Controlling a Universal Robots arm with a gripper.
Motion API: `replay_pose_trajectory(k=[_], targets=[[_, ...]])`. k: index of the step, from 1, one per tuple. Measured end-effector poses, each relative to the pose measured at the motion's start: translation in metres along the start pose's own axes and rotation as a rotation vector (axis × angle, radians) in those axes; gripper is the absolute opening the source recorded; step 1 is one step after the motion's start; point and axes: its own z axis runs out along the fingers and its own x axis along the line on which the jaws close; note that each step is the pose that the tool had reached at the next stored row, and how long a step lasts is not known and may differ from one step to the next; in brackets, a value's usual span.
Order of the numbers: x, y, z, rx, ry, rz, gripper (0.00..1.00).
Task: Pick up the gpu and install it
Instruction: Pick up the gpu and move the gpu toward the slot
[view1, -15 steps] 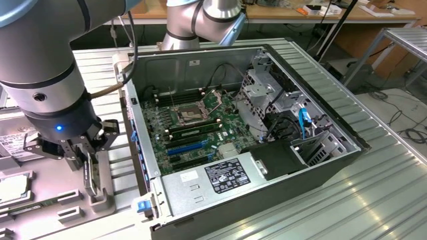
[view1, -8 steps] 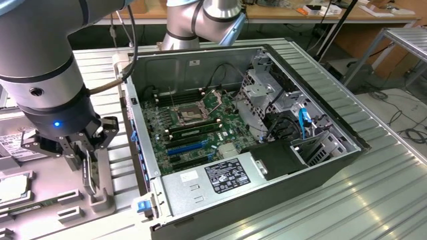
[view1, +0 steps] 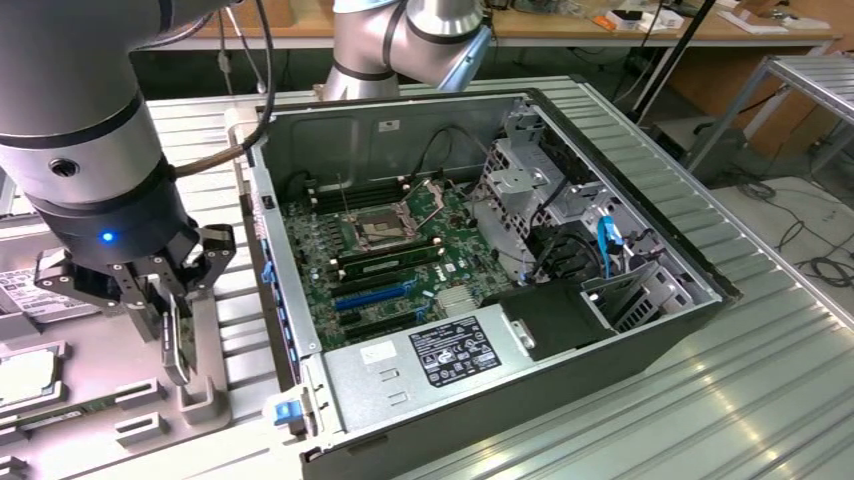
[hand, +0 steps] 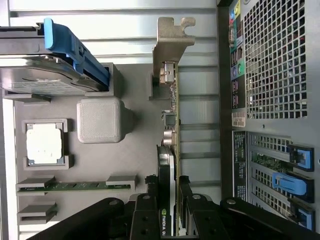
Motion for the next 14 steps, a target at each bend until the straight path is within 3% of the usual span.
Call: replay_pose_trajectory(k=[14], targets=[[-0.001,0.0009,-0.0199,0.0,0.0,0.0,0.27]])
